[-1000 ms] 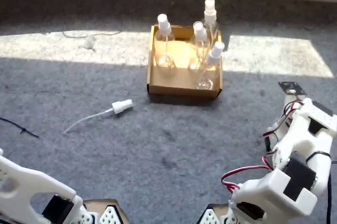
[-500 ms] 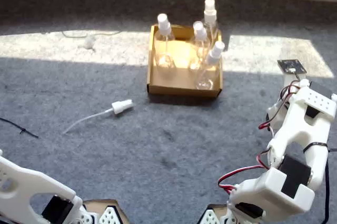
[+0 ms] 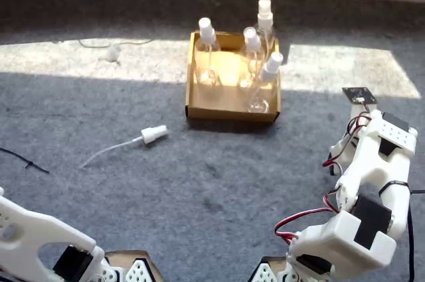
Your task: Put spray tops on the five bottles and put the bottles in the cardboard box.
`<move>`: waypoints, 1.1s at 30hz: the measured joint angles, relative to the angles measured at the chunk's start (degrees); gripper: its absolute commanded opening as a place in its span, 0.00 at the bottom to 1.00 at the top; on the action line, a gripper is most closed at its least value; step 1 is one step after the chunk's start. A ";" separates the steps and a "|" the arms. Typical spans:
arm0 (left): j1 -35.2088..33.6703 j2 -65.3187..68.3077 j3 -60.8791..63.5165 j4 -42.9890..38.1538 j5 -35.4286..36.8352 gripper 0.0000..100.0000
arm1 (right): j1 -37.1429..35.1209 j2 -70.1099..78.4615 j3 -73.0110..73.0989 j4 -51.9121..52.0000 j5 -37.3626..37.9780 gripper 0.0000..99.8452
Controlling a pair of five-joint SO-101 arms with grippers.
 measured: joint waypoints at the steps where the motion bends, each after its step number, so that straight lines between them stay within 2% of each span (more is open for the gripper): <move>1: 0.00 0.00 0.00 0.00 0.00 0.30 | 0.00 0.00 0.00 -0.70 0.00 0.26; 8: 0.00 0.00 0.00 0.00 0.00 0.30 | -0.18 0.00 0.00 -2.73 0.00 0.26; 15: 0.00 0.00 0.00 0.00 0.00 0.30 | -0.18 0.00 3.78 -3.52 0.00 0.21; 25: 0.00 0.00 0.00 0.00 0.00 0.30 | -0.18 0.00 4.75 -6.15 0.00 0.00; 26: 0.00 0.00 0.00 0.44 0.00 0.30 | -0.18 0.00 4.75 -6.15 0.00 0.01; 30: 1.05 0.00 -1.58 6.95 -1.76 0.30 | -0.18 0.00 4.57 -3.43 0.00 0.00; 33: 4.31 -1.85 -4.84 16.79 -4.92 0.30 | -1.41 -1.05 3.43 -2.02 0.00 0.00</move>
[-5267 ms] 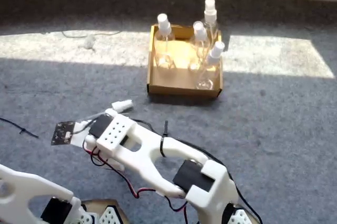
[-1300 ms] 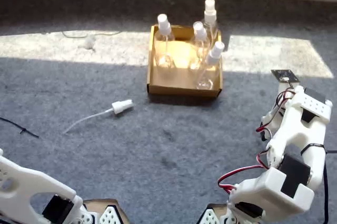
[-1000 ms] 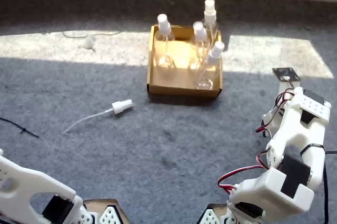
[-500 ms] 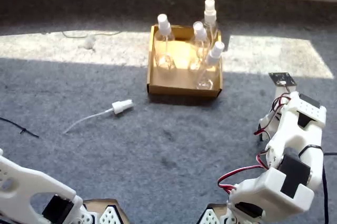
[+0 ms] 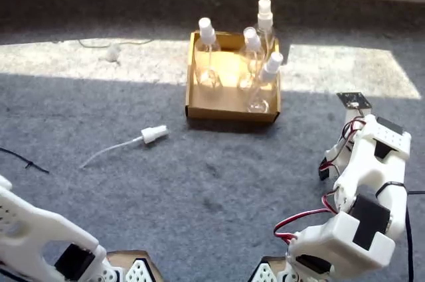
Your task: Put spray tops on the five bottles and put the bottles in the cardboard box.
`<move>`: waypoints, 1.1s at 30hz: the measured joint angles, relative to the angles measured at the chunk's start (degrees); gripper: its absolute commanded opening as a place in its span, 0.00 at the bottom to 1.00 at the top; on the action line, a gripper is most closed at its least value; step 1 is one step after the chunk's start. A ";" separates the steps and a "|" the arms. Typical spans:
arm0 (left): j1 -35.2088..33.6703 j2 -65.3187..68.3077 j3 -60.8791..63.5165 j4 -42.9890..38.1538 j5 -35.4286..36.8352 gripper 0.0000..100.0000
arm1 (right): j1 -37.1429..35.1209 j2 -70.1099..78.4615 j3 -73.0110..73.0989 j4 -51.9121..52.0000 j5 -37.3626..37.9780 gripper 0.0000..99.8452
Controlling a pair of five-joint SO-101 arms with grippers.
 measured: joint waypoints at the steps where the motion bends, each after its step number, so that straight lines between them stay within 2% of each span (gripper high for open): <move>1: 1.58 -1.23 -1.23 3.60 -0.62 0.30 | -0.70 -1.23 -0.26 0.00 0.00 0.00; 4: 7.82 -5.89 -2.81 12.31 -2.11 0.30 | -3.69 -6.95 -0.18 0.26 0.00 0.00; 8: 18.90 -13.36 1.85 14.24 -2.64 0.27 | -8.88 -17.41 5.89 -1.49 0.00 0.00; 11: 29.63 -19.78 11.43 14.33 -6.33 0.25 | -13.45 -26.02 13.71 -5.19 0.00 0.00; 14: 41.41 -25.14 23.47 14.33 -13.36 0.25 | -16.62 -33.05 20.75 -6.51 0.00 0.00; 18: 53.71 -27.60 37.54 6.07 -17.93 0.26 | -18.73 -40.79 27.43 -6.68 0.00 0.00; 25: 62.51 -24.53 51.16 -11.87 -18.64 0.28 | -20.40 -49.49 35.60 -6.68 0.00 0.00; 29: 64.44 -19.25 52.13 -17.05 -18.81 0.28 | -20.57 -52.13 37.45 -6.68 0.00 0.00; 33: 64.26 -13.10 51.78 -18.11 -18.64 0.28 | -20.75 -53.01 37.80 -6.68 0.00 0.00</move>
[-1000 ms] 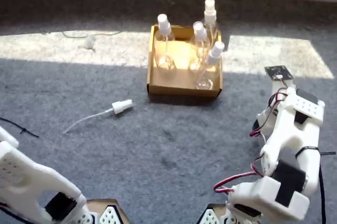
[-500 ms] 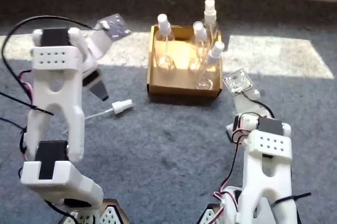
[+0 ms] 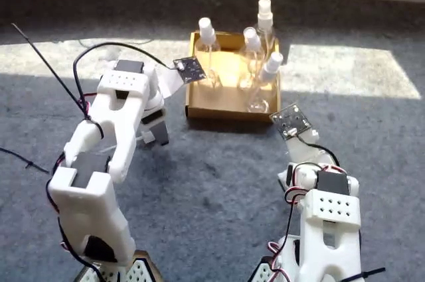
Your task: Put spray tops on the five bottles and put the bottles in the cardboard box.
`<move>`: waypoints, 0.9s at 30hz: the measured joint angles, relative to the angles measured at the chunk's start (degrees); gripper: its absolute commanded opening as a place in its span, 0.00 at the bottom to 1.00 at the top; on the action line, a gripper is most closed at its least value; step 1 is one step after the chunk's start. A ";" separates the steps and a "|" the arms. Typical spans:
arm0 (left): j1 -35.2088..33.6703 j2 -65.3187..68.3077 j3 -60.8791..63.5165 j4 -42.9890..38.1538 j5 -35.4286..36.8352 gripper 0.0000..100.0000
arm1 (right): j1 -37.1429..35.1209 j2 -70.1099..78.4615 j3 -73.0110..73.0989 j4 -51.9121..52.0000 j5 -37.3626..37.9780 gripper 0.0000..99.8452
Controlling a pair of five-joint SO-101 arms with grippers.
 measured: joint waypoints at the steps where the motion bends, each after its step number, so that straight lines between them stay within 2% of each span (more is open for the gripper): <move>1: 0.00 1.32 -0.35 0.00 0.00 0.28 | 0.09 -0.09 0.00 0.00 0.00 0.00; 4: -0.70 4.66 -1.67 0.00 0.00 0.28 | 0.00 -0.09 0.00 0.00 0.00 0.00; 7: -2.11 6.95 -2.73 -0.26 0.09 0.23 | 0.00 -0.09 0.00 0.00 0.00 0.00; 14: -2.02 8.18 -3.08 0.00 0.09 0.05 | -6.24 -0.09 0.00 -0.18 0.00 0.00; 19: -5.01 5.98 -3.52 0.00 1.85 0.02 | -10.81 -0.09 0.00 -0.35 0.00 0.00; 24: -11.69 -3.78 -9.05 8.35 7.03 0.02 | -19.08 -0.09 -0.62 -2.99 0.00 0.00; 27: -13.01 -12.04 -13.45 15.38 9.23 0.02 | -24.09 -0.09 -1.49 -4.84 0.00 0.00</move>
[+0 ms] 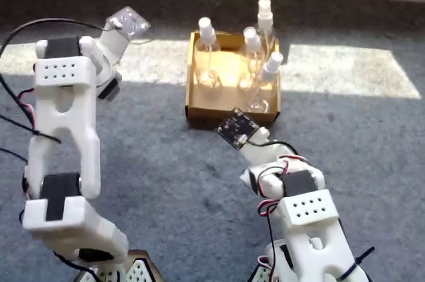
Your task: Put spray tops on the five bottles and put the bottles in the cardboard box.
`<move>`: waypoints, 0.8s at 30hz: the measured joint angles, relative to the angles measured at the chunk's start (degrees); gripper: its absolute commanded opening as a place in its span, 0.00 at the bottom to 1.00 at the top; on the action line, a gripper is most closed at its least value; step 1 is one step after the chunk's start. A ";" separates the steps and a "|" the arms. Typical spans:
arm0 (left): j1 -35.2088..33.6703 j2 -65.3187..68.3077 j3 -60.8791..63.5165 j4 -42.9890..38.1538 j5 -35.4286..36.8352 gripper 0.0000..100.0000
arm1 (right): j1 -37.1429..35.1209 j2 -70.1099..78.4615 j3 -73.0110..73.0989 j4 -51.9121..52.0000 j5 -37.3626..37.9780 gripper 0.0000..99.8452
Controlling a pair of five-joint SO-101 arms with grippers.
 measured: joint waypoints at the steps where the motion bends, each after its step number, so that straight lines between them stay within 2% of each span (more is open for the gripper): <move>1: 0.00 -2.99 -1.41 2.20 1.23 0.02 | -1.93 0.00 -0.09 -0.26 0.00 0.00; 5: 0.00 -16.26 -4.84 8.53 6.86 0.02 | -7.47 -0.09 -0.18 -1.23 0.00 0.00; 8: 1.23 -26.55 -5.36 9.76 12.57 0.02 | -11.16 -2.20 -0.18 -5.98 -1.05 0.00; 13: 7.91 -40.35 -5.54 10.02 23.74 0.02 | -15.38 -11.69 2.46 -19.69 -13.98 0.00; 16: 13.45 -44.66 -5.54 9.23 30.42 0.02 | -18.02 -18.29 7.74 -26.37 -19.34 0.00; 20: 21.36 -46.07 -5.54 6.51 37.27 0.02 | -20.40 -26.90 14.86 -32.18 -20.48 0.00; 24: 27.43 -46.07 -5.54 5.10 42.29 0.02 | -21.89 -35.60 20.75 -33.49 -22.42 0.00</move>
